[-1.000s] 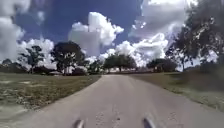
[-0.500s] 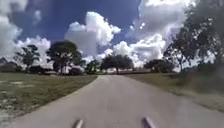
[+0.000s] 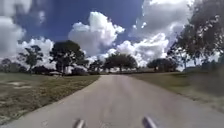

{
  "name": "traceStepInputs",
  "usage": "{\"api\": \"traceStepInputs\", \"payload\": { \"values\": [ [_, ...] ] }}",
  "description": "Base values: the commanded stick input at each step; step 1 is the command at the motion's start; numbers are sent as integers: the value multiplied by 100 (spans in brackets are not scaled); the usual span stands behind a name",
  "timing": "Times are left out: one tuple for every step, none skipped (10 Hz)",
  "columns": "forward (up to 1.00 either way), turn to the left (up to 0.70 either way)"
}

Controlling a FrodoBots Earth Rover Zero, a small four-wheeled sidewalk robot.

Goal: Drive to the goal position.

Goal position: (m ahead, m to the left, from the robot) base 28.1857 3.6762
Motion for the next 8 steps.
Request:
{"api": "traceStepInputs", "payload": {
  "values": [
    [70, 0],
    [70, 0],
    [70, 0],
    [70, 0],
    [70, 0],
    [70, 0],
    [70, 0],
    [70, 0]
  ]
}}
